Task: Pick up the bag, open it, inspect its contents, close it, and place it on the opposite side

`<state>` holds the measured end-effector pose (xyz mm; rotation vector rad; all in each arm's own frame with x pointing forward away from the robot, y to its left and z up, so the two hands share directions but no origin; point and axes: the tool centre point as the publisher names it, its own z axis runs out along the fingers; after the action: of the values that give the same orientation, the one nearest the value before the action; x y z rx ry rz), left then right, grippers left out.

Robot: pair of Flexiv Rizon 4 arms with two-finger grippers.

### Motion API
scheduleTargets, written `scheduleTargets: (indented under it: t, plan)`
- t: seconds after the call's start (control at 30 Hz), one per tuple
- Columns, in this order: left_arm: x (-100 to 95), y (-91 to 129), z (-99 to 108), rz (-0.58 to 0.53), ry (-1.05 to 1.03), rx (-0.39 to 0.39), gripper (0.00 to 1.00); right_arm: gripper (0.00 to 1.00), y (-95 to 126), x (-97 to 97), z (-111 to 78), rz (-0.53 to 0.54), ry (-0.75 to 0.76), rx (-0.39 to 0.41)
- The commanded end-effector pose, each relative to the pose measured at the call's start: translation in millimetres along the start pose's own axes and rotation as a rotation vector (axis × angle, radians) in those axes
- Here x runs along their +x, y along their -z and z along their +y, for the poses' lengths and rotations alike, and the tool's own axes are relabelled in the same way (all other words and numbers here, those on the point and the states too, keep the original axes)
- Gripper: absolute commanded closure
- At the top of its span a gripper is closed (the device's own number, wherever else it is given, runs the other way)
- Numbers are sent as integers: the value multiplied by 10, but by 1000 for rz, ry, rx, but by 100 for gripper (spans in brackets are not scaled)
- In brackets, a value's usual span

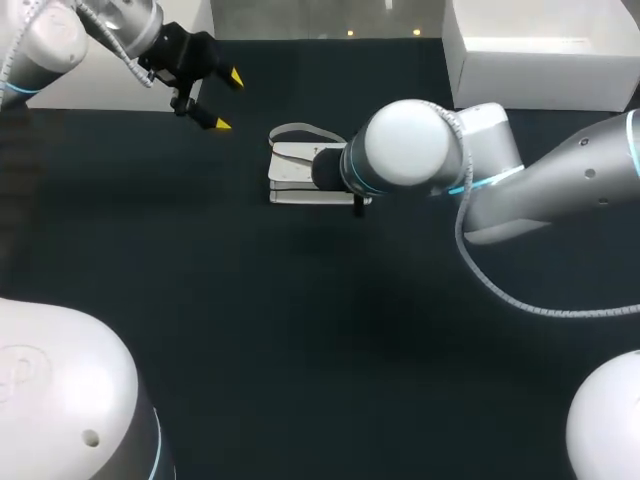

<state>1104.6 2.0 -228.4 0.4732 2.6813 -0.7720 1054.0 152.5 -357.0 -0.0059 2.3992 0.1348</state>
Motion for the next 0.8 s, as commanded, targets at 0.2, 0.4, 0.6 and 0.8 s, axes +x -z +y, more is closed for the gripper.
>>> scheduleTargets:
  t: [0.2, 0.4, 0.6, 0.8]
  plan:
    - [-12, -24, -9, 27, -14, 2, 0, 83, -51, 34, -1, -6, 3, 12]
    - [-2, -45, -28, 35, -23, -1, 0, 84, -85, 45, -8, -6, 0, 11]
    - [14, -61, -42, 42, -44, 2, 0, 100, -108, 41, -11, -6, -5, 11]
    - [51, -110, -57, 44, -88, 35, 0, 100, -115, 57, 14, -10, -10, 7]
